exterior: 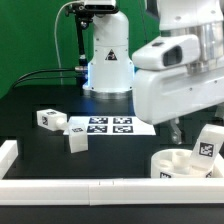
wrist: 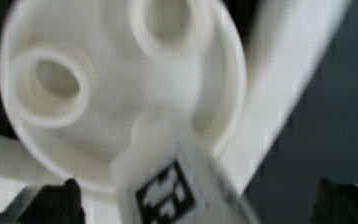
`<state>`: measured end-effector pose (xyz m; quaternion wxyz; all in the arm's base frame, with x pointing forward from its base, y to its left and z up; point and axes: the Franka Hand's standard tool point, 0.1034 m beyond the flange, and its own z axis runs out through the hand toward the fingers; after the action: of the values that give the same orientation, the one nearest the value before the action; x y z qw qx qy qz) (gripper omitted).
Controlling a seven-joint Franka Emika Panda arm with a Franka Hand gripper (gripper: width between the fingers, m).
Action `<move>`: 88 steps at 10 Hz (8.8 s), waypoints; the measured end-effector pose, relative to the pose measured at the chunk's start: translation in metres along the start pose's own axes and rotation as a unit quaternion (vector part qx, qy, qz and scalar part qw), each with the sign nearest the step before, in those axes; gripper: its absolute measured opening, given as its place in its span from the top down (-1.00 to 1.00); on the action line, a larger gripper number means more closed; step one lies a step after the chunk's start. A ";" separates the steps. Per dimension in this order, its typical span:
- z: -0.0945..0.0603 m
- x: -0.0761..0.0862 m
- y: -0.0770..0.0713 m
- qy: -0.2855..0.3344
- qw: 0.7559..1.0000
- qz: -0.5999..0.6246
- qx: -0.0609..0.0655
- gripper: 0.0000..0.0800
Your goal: Assemble stool
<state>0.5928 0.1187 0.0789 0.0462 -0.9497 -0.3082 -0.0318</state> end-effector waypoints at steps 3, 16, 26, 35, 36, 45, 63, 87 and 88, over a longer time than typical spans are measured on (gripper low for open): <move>0.019 -0.011 0.003 -0.017 0.994 -0.109 0.002 -0.62; 0.015 -0.008 0.003 0.022 0.944 0.329 -0.018 0.17; 0.015 -0.006 -0.001 -0.003 0.669 0.743 0.020 0.16; 0.014 -0.001 0.000 -0.038 0.209 0.975 0.059 0.16; 0.014 -0.001 0.000 -0.037 0.226 0.972 0.059 0.16; -0.015 0.005 -0.015 -0.013 0.570 0.817 0.081 -0.62; -0.015 -0.002 -0.001 -0.015 0.997 -0.082 -0.001 -0.62; 0.003 0.001 -0.002 -0.015 0.536 0.844 0.025 0.16; 0.003 0.002 -0.001 -0.013 0.486 0.873 0.033 0.16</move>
Offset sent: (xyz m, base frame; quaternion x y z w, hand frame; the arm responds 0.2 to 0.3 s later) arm 0.0198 -0.0031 0.0082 0.0089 -0.0339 -0.1850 0.9821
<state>0.5943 0.1213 0.0766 0.0775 -0.7298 0.6776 0.0470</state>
